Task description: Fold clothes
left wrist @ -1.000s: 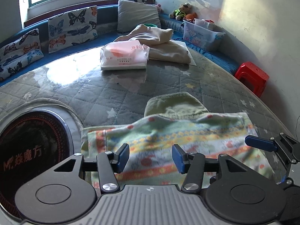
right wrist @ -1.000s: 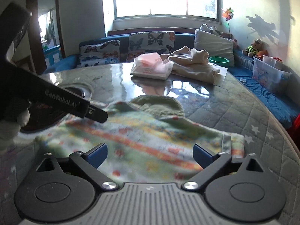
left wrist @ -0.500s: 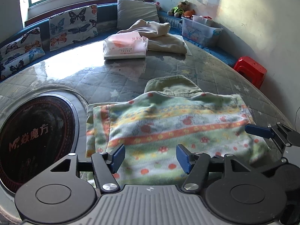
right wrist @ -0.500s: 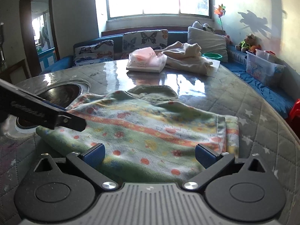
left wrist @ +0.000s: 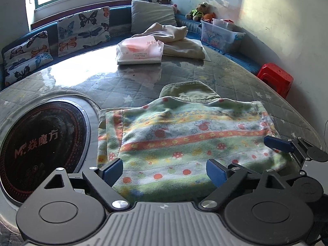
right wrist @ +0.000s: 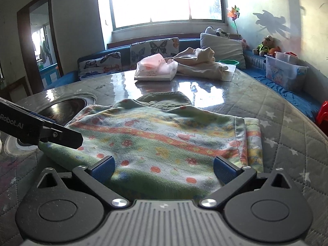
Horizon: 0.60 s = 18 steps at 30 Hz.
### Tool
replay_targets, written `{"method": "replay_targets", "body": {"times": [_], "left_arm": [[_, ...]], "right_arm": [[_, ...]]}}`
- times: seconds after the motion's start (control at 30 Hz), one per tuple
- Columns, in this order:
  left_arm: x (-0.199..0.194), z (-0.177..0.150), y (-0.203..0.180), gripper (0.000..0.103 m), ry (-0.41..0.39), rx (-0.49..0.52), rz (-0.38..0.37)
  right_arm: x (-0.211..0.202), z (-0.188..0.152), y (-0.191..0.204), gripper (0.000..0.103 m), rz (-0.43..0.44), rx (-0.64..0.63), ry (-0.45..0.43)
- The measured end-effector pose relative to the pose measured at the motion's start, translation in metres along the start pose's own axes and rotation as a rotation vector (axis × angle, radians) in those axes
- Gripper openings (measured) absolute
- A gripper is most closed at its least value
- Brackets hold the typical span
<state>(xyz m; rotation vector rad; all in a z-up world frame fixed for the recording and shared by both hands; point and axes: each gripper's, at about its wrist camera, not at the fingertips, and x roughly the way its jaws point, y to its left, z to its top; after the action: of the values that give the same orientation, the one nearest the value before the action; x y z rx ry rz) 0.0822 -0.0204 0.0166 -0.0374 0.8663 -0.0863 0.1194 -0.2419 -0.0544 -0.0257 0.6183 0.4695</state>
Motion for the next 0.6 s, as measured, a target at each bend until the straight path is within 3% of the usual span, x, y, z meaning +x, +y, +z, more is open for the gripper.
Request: {"method": "replay_targets", "body": {"times": [0.37,0.6], "left_arm": [[-0.006,-0.008,0.003,0.103,-0.008,-0.013,0.015],[-0.009,-0.014,0.001,0.103,-0.015,-0.005,0.012]], "right_arm": [[-0.002,-0.004,-0.001,0.103,0.007,0.016,-0.026],[-0.003,-0.005,-0.002,0.103,0.013,0.013,-0.015]]}}
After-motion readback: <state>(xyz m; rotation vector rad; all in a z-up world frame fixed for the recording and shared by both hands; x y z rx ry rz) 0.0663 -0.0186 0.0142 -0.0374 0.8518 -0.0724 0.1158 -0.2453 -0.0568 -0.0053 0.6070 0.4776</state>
